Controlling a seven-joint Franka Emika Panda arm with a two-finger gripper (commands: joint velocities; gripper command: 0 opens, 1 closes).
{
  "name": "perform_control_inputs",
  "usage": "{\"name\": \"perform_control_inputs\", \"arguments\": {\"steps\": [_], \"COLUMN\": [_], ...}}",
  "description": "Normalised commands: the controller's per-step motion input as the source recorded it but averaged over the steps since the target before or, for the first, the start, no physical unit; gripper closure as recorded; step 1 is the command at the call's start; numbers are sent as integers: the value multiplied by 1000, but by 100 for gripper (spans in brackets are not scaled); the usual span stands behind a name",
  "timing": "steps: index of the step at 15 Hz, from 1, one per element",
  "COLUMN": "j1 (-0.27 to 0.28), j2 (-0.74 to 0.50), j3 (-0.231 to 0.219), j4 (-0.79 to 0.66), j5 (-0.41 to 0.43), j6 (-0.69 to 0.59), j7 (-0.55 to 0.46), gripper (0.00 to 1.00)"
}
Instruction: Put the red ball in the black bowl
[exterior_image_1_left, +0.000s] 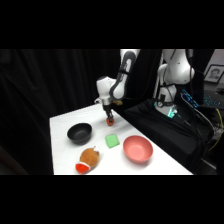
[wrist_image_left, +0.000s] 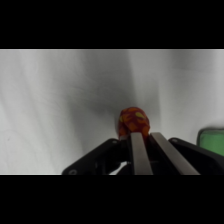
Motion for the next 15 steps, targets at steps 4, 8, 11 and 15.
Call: {"name": "perform_control_inputs", "arguments": {"steps": [4,8,11,15], "j1": [152,121,127,112], "j2": [-407,-304,-199,7], "j3": [-161,-97,-84,-65], "j4": [-33,112,198,337], "j5": [-274,-178,-183,-121], "j6": [-388,-471,-457,-423], "j7": [149,94,151,164], "gripper": [98,98,98,98]}}
